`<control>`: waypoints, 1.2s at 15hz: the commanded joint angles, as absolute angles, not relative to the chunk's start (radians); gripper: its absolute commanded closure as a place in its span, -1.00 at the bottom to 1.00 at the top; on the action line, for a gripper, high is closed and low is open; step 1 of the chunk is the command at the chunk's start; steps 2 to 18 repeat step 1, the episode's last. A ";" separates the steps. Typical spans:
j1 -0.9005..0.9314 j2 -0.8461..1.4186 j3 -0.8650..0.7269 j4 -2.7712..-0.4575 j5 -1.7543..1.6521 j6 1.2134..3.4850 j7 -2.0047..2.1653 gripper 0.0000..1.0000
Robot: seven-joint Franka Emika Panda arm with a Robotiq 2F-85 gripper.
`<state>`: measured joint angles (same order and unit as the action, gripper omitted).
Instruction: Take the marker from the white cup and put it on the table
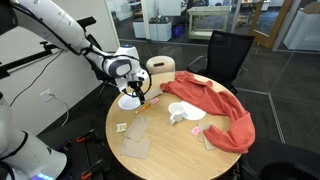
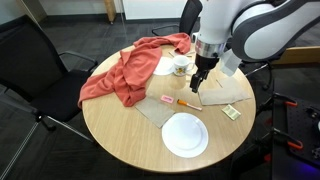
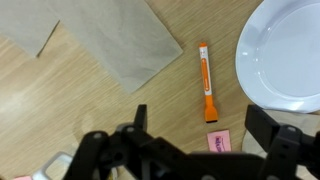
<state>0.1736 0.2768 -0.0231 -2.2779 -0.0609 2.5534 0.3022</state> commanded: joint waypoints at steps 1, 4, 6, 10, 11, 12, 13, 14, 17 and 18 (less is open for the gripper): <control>0.161 0.278 -0.010 -2.276 -0.066 2.550 0.305 -1.00; 0.161 0.278 -0.010 -2.276 -0.066 2.550 0.305 -1.00; 0.161 0.278 -0.010 -2.276 -0.066 2.550 0.305 -1.00; 0.161 0.278 -0.010 -2.276 -0.066 2.550 0.305 -1.00; 0.161 0.278 -0.010 -2.276 -0.066 2.550 0.305 -1.00; 0.161 0.278 -0.010 -2.276 -0.066 2.550 0.305 -1.00; 0.161 0.278 -0.010 -2.276 -0.066 2.550 0.305 -1.00; 0.161 0.278 -0.010 -2.276 -0.066 2.550 0.305 -1.00; 0.161 0.278 -0.010 -2.276 -0.066 2.550 0.305 -1.00; 0.161 0.278 -0.010 -2.276 -0.066 2.550 0.305 -1.00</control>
